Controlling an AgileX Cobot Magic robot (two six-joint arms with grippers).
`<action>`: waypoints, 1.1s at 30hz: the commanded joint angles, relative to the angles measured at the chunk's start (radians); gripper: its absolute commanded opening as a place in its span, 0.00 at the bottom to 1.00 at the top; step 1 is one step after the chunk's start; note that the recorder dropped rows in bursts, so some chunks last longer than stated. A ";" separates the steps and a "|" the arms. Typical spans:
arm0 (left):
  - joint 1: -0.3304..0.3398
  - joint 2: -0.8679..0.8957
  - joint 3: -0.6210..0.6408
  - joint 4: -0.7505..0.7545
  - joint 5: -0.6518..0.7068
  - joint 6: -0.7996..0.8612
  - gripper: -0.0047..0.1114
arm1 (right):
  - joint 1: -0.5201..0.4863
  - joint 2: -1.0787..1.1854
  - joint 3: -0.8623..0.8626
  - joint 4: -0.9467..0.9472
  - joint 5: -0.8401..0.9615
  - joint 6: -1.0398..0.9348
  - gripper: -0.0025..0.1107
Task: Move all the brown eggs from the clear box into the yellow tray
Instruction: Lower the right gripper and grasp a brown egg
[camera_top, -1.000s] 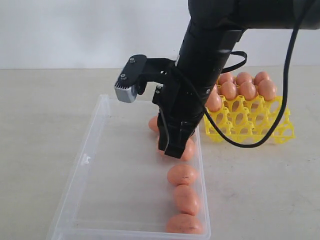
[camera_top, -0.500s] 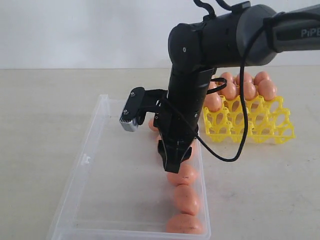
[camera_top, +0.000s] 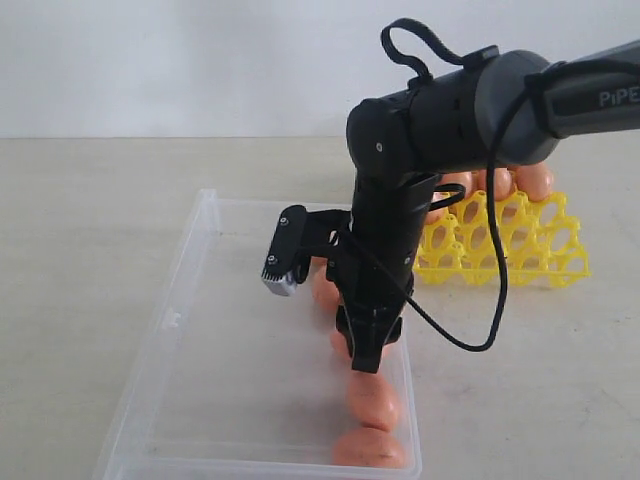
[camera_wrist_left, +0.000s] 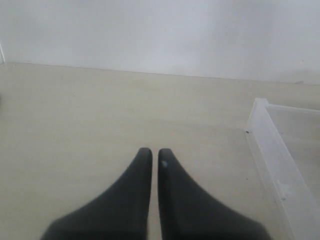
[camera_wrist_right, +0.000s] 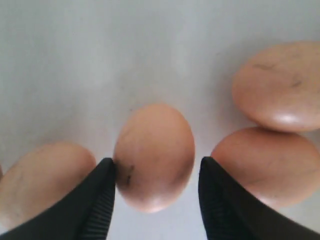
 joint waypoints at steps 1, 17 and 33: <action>0.003 -0.002 0.003 -0.003 -0.006 0.002 0.08 | 0.001 -0.004 0.009 -0.002 -0.088 -0.002 0.40; 0.003 -0.002 0.003 -0.003 -0.006 0.002 0.08 | 0.001 0.060 0.009 -0.001 -0.086 0.219 0.40; 0.003 -0.002 0.003 -0.003 -0.006 0.002 0.08 | 0.001 0.109 0.009 0.003 -0.068 0.256 0.02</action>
